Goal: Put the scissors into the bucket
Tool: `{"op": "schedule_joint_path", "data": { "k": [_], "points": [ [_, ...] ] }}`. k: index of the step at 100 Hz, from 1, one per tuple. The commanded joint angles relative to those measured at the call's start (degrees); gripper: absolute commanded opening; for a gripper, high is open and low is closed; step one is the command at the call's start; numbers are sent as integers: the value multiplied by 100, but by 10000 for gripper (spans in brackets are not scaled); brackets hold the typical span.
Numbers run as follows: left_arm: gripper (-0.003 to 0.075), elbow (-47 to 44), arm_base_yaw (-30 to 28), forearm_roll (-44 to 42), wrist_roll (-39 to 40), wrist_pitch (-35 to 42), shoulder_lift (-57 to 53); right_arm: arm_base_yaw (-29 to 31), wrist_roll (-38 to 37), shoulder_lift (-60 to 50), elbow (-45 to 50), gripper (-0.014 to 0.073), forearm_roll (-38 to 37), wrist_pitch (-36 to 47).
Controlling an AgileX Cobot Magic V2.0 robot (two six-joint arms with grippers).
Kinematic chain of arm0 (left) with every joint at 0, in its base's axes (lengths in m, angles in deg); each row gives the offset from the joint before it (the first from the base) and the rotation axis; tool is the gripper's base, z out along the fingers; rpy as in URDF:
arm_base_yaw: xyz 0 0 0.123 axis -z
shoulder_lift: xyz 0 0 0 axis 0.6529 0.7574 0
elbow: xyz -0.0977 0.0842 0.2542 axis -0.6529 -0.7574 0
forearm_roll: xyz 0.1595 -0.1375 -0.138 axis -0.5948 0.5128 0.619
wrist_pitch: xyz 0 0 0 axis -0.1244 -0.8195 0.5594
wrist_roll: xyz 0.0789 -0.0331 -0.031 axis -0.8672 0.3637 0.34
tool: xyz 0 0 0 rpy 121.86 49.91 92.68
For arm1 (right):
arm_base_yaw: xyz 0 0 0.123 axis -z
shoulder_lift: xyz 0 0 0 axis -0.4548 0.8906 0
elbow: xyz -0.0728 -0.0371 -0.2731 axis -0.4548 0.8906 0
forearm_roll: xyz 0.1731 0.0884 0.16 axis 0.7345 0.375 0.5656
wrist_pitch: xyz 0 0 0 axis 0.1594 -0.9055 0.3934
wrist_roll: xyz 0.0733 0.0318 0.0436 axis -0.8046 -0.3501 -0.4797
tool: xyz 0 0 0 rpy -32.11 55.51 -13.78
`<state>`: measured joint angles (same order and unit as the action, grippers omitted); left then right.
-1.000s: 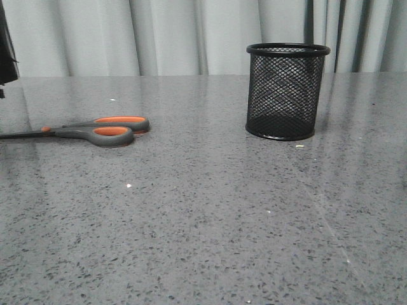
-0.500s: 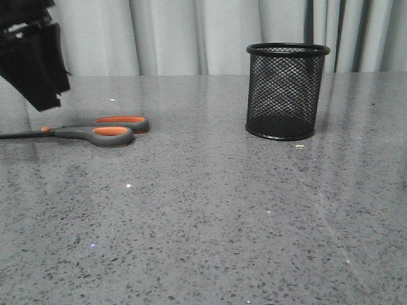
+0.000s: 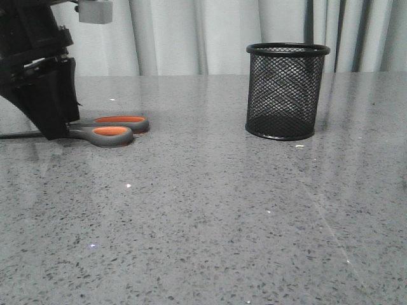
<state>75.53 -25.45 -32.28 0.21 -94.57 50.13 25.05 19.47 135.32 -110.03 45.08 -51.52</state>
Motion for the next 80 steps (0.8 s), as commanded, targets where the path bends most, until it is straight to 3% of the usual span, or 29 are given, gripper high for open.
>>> {"op": "schedule_joint_path", "data": {
  "k": [1,80],
  "points": [
    [379,173,31,128,-146,-246,-247,-6,70,-18,-194,372,72,278],
    [379,602,31,68,-175,-268,119,-6,70,-18,-194,372,72,229]
  ]
}}
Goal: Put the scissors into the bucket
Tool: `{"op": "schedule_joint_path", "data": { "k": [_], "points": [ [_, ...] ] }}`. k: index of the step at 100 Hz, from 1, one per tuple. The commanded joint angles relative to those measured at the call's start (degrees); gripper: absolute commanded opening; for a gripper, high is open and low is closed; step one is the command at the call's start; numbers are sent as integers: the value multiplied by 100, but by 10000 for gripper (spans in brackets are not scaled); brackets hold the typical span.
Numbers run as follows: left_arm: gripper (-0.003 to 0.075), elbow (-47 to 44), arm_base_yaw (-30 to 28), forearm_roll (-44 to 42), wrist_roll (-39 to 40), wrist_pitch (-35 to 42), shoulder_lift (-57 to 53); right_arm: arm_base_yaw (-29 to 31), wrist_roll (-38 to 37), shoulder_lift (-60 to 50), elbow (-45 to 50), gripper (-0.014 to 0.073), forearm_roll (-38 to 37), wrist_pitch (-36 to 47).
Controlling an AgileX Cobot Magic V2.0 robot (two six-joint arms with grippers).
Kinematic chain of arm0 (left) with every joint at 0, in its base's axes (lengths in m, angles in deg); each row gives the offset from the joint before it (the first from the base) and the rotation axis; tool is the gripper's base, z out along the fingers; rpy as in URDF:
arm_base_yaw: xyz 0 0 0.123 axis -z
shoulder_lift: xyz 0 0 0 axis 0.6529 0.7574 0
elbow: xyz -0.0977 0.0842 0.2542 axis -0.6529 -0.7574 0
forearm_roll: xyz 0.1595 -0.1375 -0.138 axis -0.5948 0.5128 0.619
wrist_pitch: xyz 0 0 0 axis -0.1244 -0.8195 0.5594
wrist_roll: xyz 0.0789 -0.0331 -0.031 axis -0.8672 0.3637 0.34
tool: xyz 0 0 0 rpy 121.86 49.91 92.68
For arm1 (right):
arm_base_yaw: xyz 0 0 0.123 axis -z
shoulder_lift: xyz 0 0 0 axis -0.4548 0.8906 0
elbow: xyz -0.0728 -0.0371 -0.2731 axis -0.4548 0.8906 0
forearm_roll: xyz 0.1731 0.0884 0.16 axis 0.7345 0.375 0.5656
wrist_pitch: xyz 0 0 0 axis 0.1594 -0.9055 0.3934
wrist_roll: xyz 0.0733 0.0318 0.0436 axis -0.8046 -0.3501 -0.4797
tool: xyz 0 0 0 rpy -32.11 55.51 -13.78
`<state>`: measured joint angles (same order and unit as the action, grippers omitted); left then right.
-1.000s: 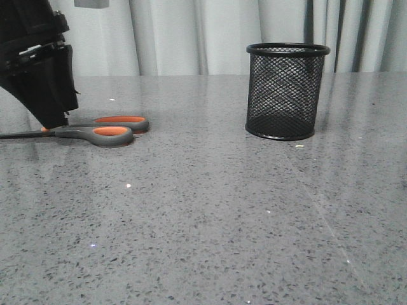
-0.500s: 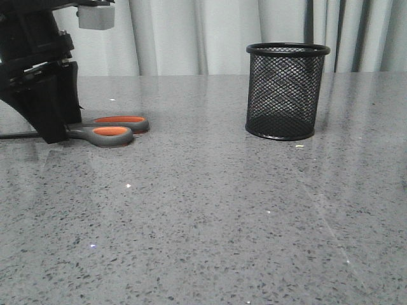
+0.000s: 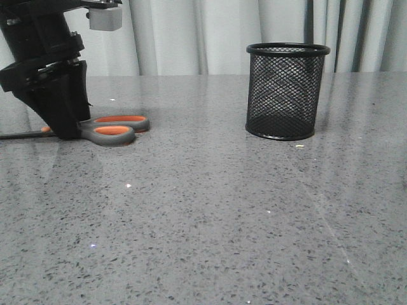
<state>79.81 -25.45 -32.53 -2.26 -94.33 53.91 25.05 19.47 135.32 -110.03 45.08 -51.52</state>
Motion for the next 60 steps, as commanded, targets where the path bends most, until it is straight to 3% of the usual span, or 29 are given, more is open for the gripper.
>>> {"op": "schedule_joint_path", "data": {
  "k": [1,60],
  "points": [
    [379,175,31,81,92,-293,-260,-6,70,-18,-194,372,72,218],
    [377,175,31,59,315,-293,-246,-6,70,-18,-194,372,72,209]
  ]
}}
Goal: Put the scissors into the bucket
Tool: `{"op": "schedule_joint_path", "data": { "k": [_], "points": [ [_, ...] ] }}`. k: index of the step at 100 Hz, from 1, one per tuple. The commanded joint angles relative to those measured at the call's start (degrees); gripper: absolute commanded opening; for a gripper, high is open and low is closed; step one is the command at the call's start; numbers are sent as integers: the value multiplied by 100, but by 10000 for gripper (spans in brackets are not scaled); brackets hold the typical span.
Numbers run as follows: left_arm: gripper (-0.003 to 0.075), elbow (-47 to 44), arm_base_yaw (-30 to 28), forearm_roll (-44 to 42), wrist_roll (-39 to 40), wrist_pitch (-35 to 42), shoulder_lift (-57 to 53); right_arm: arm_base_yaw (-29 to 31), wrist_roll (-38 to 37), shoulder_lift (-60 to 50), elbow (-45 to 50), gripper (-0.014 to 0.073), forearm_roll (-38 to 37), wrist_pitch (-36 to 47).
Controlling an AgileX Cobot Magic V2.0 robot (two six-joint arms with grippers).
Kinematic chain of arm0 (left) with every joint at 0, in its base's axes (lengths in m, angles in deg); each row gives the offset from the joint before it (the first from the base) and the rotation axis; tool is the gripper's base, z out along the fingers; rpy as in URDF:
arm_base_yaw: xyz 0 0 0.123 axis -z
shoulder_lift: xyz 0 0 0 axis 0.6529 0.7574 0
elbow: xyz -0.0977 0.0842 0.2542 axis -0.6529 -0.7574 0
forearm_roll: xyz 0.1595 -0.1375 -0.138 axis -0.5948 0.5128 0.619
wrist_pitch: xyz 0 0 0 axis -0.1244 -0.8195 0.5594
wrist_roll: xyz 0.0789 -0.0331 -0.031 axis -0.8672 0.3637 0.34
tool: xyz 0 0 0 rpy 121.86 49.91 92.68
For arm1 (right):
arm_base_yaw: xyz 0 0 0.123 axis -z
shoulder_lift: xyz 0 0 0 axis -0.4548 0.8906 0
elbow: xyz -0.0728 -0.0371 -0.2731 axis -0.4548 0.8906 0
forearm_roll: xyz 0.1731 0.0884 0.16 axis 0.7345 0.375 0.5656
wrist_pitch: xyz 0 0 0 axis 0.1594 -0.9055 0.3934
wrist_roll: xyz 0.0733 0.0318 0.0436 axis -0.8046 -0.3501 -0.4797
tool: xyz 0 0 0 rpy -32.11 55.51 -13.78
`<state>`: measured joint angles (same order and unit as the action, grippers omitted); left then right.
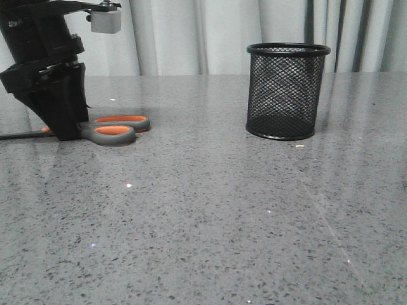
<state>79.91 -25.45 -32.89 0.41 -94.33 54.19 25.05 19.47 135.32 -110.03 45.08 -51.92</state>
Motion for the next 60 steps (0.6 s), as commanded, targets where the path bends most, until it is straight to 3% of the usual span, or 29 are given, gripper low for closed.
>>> {"op": "schedule_joint_path", "data": {
  "k": [1,19,43,60],
  "points": [
    [376,165,31,94,48,-293,-274,-6,70,-18,-194,372,72,249],
    [341,165,87,341,48,-293,-190,-6,70,-18,-194,372,72,249],
    [118,165,194,116,62,-293,-190,-6,70,-18,-194,372,72,249],
    [50,165,194,60,121,-293,-190,-6,70,-18,-194,372,72,249]
  ]
}}
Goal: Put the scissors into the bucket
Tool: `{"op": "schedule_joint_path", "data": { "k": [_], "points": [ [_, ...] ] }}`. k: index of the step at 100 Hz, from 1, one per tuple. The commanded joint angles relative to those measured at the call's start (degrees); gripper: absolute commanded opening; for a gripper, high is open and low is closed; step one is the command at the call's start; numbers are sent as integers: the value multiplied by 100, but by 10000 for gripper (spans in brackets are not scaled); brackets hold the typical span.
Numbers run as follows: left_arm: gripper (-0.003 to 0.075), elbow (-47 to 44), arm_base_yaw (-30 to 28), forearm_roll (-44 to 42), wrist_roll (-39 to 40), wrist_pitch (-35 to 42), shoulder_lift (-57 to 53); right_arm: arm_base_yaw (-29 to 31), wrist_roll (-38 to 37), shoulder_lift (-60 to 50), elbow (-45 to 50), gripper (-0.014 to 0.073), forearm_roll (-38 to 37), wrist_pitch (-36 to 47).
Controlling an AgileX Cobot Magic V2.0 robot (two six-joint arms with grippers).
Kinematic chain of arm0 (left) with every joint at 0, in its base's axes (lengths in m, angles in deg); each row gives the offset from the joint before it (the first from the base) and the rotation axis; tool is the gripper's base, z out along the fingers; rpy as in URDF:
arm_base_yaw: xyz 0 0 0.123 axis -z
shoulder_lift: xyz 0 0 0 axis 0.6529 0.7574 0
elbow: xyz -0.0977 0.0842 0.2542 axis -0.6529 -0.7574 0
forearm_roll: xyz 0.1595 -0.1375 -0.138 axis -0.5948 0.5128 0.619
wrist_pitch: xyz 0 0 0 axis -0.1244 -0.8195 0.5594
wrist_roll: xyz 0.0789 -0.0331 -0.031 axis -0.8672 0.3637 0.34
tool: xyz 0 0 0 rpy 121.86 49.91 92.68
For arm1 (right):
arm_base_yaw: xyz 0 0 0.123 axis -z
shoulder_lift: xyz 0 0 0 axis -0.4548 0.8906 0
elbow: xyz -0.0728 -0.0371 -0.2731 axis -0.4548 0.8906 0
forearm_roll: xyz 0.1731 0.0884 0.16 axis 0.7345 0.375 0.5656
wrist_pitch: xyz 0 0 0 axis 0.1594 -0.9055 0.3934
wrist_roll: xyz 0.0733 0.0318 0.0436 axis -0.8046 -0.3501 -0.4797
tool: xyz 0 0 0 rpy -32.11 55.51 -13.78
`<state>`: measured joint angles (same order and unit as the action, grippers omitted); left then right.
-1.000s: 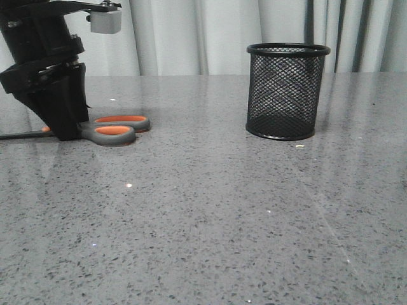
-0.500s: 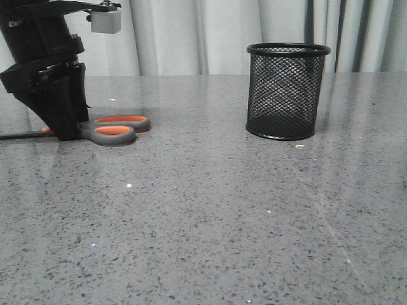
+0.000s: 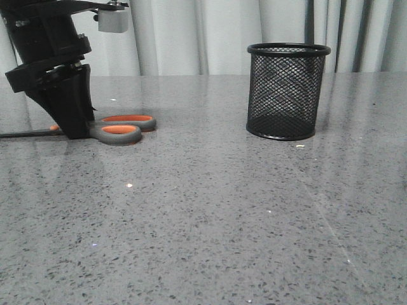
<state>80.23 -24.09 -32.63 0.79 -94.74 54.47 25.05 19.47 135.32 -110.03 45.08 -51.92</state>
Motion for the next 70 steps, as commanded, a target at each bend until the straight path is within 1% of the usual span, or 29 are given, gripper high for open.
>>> {"op": "schedule_joint_path", "data": {
  "k": [1,16,38,70],
  "points": [
    [48,132,59,34,83,-251,-218,-6,70,-18,-194,372,72,249],
    [4,132,59,27,83,-251,-218,-6,70,-18,-194,372,72,249],
    [4,132,59,-92,132,-251,-368,-6,70,-18,-194,372,72,249],
    [4,132,59,-245,216,-251,-1068,-6,82,-18,-194,372,273,351]
  ]
}}
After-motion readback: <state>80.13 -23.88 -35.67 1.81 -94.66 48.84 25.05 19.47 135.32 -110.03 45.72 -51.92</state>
